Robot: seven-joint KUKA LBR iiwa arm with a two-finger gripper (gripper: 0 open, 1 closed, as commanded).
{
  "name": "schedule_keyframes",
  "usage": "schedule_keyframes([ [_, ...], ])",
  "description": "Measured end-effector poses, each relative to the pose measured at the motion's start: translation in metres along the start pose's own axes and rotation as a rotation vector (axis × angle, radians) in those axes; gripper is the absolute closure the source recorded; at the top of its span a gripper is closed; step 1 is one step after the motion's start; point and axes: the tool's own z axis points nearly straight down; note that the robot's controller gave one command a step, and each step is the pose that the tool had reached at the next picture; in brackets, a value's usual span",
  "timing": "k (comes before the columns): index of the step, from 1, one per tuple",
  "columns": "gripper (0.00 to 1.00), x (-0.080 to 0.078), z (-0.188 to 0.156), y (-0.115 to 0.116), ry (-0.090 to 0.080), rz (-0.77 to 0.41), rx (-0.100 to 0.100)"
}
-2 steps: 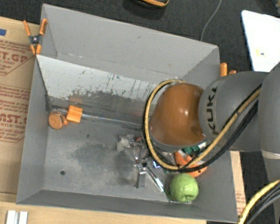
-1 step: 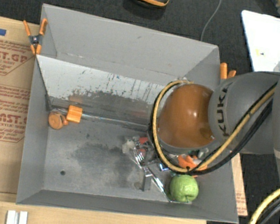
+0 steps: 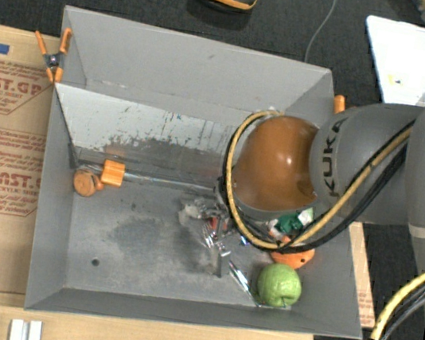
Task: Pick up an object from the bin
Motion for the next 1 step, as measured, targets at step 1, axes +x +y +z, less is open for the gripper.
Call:
schedule_keyframes([
  [1, 0.0, -0.0025, 0.0153, 0.0058, 0.0, 0.239, -0.001],
])
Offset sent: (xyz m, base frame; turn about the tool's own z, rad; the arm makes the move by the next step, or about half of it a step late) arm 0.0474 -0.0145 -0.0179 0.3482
